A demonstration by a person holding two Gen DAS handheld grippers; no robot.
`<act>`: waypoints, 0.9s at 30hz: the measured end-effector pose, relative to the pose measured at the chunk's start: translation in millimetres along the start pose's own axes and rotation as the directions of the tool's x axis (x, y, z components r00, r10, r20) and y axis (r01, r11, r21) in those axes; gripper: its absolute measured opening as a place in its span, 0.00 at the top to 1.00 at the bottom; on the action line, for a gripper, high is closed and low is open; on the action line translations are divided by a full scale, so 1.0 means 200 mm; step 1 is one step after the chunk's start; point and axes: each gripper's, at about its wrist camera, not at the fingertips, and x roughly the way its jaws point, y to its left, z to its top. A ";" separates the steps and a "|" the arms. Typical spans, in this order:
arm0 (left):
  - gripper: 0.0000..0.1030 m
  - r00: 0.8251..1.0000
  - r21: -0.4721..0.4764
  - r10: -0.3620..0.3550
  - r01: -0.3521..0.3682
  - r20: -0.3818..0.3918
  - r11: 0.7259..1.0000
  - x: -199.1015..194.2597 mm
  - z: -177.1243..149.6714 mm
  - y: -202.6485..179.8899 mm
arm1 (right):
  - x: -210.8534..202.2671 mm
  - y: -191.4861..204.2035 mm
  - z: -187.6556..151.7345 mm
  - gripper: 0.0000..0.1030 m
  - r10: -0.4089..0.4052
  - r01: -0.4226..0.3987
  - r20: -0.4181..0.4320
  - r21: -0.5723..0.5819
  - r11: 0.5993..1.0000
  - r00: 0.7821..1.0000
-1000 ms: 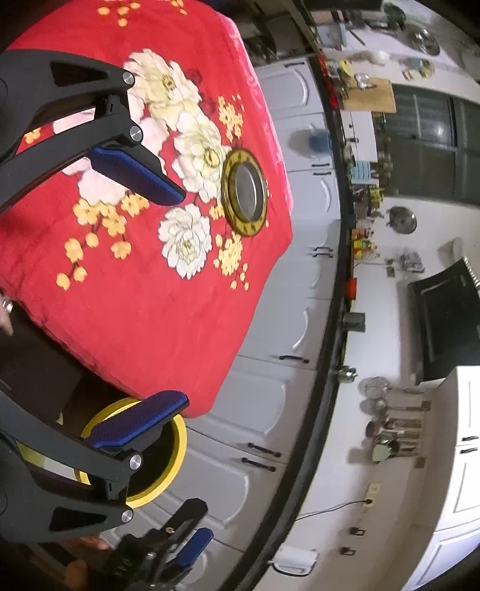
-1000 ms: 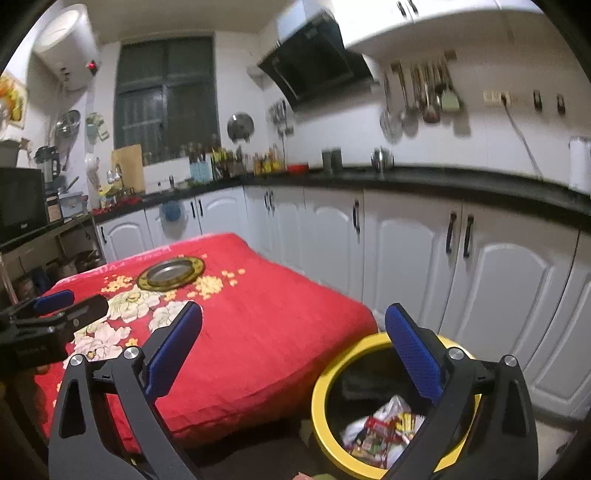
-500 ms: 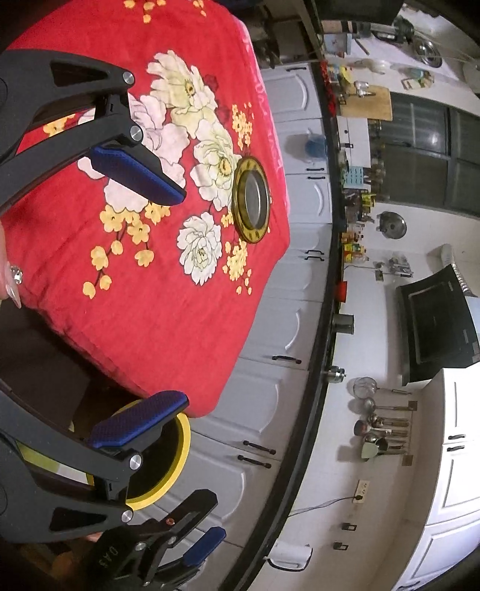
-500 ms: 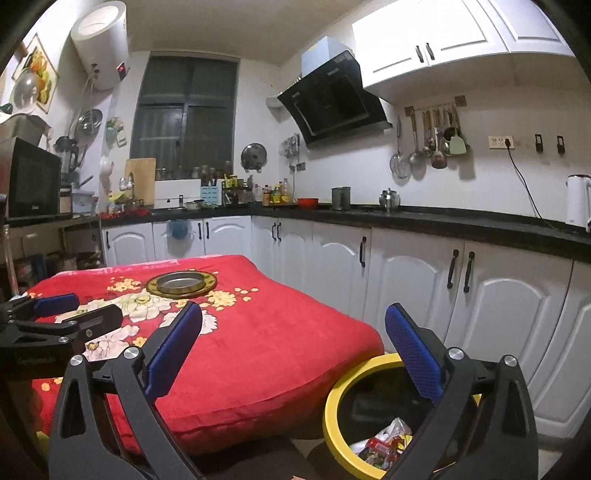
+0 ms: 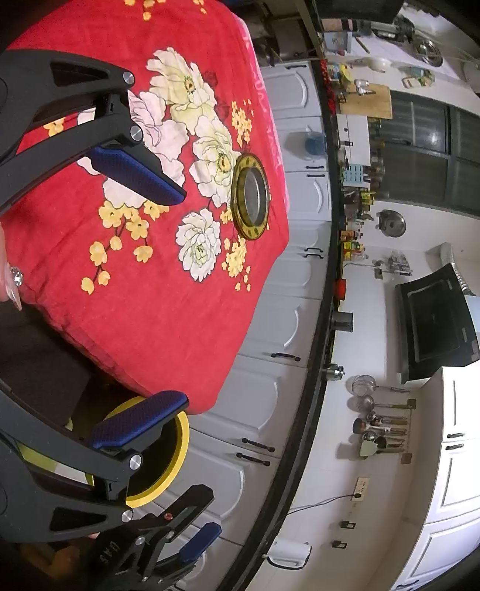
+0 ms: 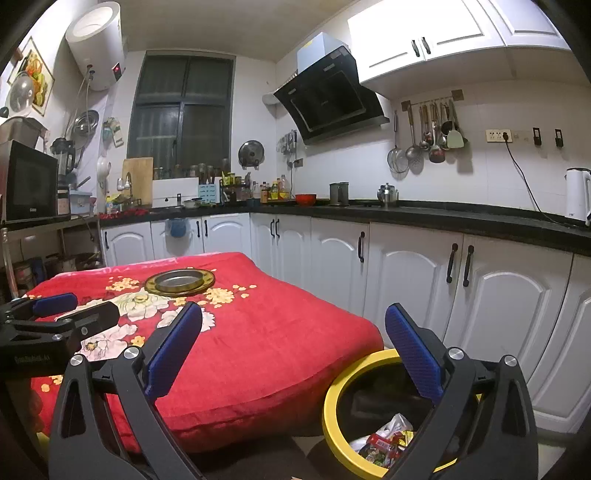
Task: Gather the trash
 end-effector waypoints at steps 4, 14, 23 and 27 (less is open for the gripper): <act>0.11 1.000 0.001 0.002 -0.002 0.001 1.000 0.00 0.00 0.00 | 0.00 0.00 0.00 0.06 0.004 -0.004 -0.004 0.003 1.000 1.000; 0.11 1.000 0.001 0.004 -0.004 0.001 1.000 -0.01 0.01 0.00 | 0.01 0.00 -0.01 0.06 0.005 -0.005 -0.005 0.003 1.000 1.000; 0.11 1.000 0.000 0.006 -0.006 0.003 1.000 -0.01 0.01 0.00 | 0.01 0.00 -0.01 0.06 0.004 -0.003 -0.005 0.004 1.000 1.000; 0.11 1.000 0.001 0.006 -0.006 0.003 1.000 -0.01 0.01 0.00 | 0.01 0.00 0.00 0.06 0.004 -0.004 -0.005 0.004 1.000 1.000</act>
